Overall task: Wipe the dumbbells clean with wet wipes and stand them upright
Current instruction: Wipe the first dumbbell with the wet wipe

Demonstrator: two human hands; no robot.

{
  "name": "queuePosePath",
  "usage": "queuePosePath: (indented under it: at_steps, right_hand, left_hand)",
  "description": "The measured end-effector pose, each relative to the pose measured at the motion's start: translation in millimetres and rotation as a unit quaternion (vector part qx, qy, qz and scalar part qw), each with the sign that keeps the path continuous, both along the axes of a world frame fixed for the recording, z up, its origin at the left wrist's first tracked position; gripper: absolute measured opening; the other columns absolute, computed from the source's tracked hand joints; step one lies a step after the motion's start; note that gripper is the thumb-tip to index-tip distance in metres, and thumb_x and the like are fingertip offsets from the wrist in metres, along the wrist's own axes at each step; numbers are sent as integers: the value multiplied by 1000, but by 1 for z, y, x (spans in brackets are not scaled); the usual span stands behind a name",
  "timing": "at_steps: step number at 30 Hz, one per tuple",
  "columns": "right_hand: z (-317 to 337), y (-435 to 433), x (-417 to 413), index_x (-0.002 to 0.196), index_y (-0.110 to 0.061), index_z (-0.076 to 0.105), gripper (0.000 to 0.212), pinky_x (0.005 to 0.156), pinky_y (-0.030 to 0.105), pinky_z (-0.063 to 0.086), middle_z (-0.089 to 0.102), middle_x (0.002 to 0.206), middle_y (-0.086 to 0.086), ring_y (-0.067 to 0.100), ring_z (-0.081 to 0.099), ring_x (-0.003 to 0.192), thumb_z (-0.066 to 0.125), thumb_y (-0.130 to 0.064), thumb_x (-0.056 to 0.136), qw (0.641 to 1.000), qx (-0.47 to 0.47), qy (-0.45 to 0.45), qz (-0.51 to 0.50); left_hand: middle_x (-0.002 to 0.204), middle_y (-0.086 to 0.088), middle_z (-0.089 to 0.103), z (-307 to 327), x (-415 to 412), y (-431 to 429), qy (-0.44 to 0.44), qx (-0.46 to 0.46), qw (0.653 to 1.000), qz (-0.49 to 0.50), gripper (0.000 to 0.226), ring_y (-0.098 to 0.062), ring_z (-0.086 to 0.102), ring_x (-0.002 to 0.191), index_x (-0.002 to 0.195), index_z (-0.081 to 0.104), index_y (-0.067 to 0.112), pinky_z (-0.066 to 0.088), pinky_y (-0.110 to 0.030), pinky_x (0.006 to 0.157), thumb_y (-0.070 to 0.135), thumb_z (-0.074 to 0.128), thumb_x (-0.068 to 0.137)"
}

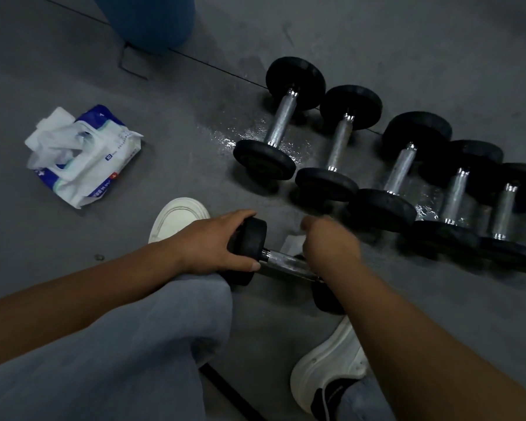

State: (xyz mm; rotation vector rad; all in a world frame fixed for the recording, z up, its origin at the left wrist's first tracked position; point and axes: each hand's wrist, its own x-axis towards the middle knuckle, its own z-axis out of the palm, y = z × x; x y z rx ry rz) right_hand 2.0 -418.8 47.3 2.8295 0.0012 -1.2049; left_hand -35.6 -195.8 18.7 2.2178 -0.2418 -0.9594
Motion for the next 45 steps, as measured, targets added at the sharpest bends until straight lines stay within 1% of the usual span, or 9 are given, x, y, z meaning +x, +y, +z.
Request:
queuePosePath:
  at_steps: [5, 10, 16, 22, 24, 29, 39, 42, 45]
  right_hand:
    - [-19, 3, 6, 117, -17, 63, 30, 94, 36, 46, 58, 127, 9, 28, 56, 114, 58, -24, 88, 993, 8, 120, 11]
    - [3, 11, -8, 83, -20, 64, 2, 72, 29, 47, 68, 90, 7, 24, 64, 86, 63, -21, 85, 972, 183, -14, -145]
    - [10, 16, -36, 106, -20, 60, 25, 70, 23, 36, 56, 108, 5, 16, 50, 85, 53, -8, 85, 949, 253, -82, -171]
    - [12, 21, -31, 86, -21, 59, 11, 62, 23, 35, 56, 79, -2, 16, 55, 76, 56, -11, 83, 946, 252, -92, -181]
    - [9, 24, -25, 93, -17, 61, 12, 68, 24, 36, 58, 93, 5, 20, 57, 83, 53, -12, 85, 937, 242, -158, -197]
    - [16, 35, -18, 96, -14, 64, 15, 70, 29, 42, 65, 99, 12, 30, 61, 94, 54, -19, 86, 973, 214, -62, -58]
    - [25, -3, -9, 111, -9, 56, 21, 76, 38, 47, 46, 117, 15, 37, 60, 94, 52, -18, 92, 995, 41, -89, -22]
    - [27, 0, -4, 115, -9, 59, 25, 77, 36, 46, 53, 122, 14, 34, 60, 103, 49, -14, 93, 1000, -6, 10, 21]
    - [28, 5, 3, 113, -7, 56, 26, 81, 40, 48, 44, 122, 15, 37, 59, 100, 52, -4, 88, 996, 25, -82, 14]
  left_hand:
    - [154, 7, 38, -2, 3, -1, 12, -1, 1000, 3, 104, -11, 44, 133, 155, 17, 34, 37, -24, 103, 67, 72, 73]
    - [152, 6, 40, -6, 5, -1, 24, -30, 999, 32, 103, -10, 44, 134, 155, 19, 34, 37, -24, 106, 71, 68, 73]
    - [148, 7, 41, -4, -1, -9, -80, -110, 981, 139, 84, -5, 43, 131, 150, 32, 32, 40, -29, 109, 64, 64, 80]
    - [165, 9, -3, -15, 1, -2, -133, -16, 989, -57, 125, -16, 23, 148, 156, -2, 35, 36, -36, 114, 53, 82, 65]
    - [166, 10, -2, -16, 1, -2, -120, -43, 991, -30, 122, -12, 18, 149, 155, -2, 39, 31, -33, 117, 48, 83, 69]
    - [165, 10, 10, -10, -4, -1, -213, -90, 973, 14, 96, -10, 26, 147, 156, 19, 29, 35, -35, 115, 40, 78, 81]
    - [164, 15, -3, -15, 12, -5, -242, -4, 969, -46, 116, -24, 43, 137, 154, 7, 36, 52, -44, 96, 41, 85, 69]
    - [164, 14, -2, -16, 11, -4, -249, -18, 967, -50, 115, -25, 46, 135, 153, 8, 36, 52, -44, 95, 39, 86, 68]
    - [164, 14, -2, -17, 10, -3, -246, -21, 968, -46, 115, -26, 47, 134, 153, 9, 36, 53, -44, 94, 37, 86, 69]
